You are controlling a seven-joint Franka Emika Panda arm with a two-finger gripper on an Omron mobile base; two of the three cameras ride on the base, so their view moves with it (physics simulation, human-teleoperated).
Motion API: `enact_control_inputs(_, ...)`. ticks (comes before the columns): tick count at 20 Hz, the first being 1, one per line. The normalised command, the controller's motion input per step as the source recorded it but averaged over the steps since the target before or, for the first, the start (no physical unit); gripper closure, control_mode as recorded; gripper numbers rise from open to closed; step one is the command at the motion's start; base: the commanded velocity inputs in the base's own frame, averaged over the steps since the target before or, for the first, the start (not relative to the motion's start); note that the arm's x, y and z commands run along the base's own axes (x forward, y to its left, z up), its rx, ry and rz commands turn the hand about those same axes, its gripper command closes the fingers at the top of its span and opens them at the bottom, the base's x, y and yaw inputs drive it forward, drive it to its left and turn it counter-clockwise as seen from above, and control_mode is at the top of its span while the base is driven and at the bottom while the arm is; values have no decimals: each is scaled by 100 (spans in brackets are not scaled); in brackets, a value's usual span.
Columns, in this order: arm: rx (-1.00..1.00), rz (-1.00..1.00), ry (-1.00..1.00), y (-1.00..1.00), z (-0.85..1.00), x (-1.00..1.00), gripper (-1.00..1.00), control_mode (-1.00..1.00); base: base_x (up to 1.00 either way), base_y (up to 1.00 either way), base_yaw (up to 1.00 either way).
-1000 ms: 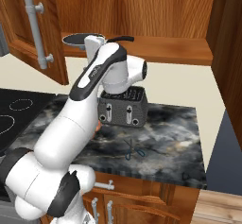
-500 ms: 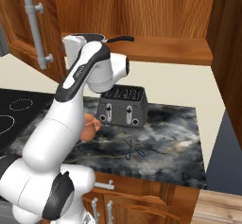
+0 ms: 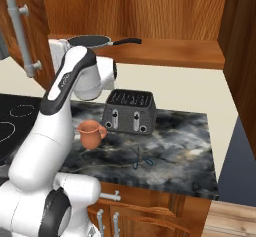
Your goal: Pick the pan from the cabinet and place it on the stove. Then turn on the stove burner for the pan.
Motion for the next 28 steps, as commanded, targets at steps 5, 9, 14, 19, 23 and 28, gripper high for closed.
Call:
enact_control_inputs(5, 0, 10, 3, 65, 0, -34, -100, -100, 0, 0, 0)
enact_control_inputs(9, 0, 9, 3, 68, 0, -32, -100, -100, 0, 0, 0)
enact_control_inputs(14, 0, 8, 3, 70, 0, -31, -100, -100, 0, 0, 0)
enact_control_inputs(19, 0, 7, 3, 68, 0, -29, -100, -100, 0, 0, 0)
enact_control_inputs(23, 1, 5, 0, 65, 0, -29, -100, -100, 0, 0, 0)
enact_control_inputs(28, 1, 3, 0, 61, 0, -31, -100, -100, 0, 0, 0)
